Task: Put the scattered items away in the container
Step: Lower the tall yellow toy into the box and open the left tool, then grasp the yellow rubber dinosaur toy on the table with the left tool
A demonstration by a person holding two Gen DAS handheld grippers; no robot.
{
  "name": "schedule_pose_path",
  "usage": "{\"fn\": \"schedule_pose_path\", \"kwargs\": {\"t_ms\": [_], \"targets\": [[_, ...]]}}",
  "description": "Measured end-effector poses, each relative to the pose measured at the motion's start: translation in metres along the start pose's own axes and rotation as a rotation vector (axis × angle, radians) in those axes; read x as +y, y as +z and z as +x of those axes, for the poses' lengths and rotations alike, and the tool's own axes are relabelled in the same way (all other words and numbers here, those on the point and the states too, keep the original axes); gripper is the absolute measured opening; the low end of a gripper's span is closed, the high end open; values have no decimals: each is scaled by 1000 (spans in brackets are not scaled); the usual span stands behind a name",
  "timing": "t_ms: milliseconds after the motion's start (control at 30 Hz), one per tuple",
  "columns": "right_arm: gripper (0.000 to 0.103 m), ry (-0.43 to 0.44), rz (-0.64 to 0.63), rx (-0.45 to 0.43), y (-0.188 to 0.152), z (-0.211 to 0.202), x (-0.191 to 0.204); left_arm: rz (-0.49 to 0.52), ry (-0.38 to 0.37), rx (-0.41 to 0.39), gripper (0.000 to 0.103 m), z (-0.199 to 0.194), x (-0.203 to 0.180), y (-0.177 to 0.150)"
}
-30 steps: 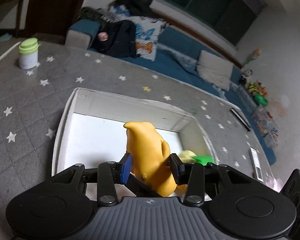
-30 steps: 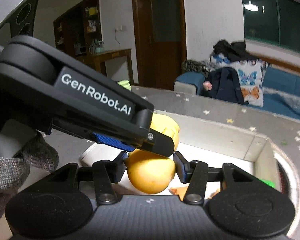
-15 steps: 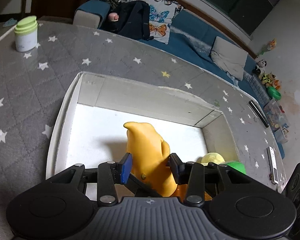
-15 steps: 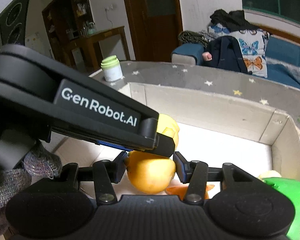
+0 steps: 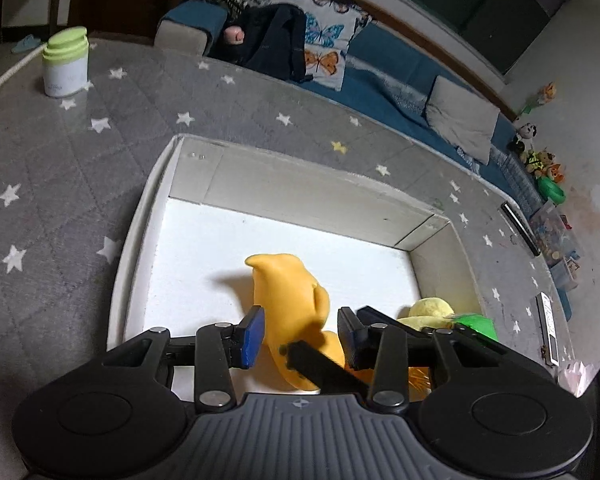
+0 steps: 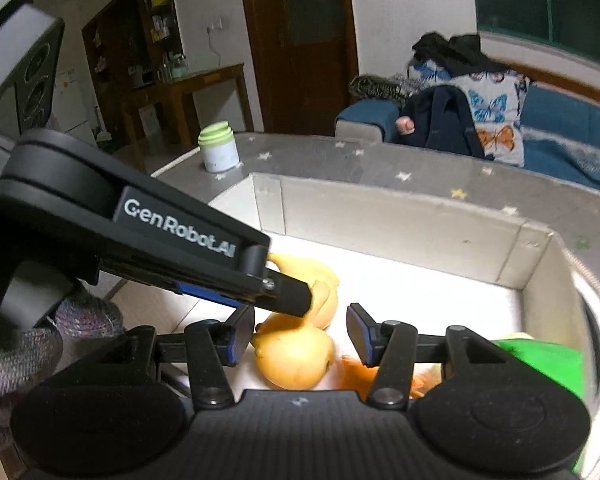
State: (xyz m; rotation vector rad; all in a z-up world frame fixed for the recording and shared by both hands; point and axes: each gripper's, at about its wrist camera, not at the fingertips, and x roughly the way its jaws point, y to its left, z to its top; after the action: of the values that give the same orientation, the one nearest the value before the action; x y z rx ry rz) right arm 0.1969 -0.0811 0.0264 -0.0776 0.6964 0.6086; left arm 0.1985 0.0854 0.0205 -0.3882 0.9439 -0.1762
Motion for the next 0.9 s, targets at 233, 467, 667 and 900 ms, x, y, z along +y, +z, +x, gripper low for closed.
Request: {"fn": "schedule_pose_path", "kwargs": {"t_ms": [233,467,667,900], "targets": [[52,7,12,-65,-11,-44,2,44,7,-63,42,-29,-5,-15],[54,55,21,-96,-39,-88,9,81,1,-120,42,-61,-3,-40],[62,89,-3,-61,-61,-96,22,80,-13,-146,42,-83,5,-65],[71,105,-29,12,-73,-74,34,92,-18,-112,43,-78,15,-83]]}}
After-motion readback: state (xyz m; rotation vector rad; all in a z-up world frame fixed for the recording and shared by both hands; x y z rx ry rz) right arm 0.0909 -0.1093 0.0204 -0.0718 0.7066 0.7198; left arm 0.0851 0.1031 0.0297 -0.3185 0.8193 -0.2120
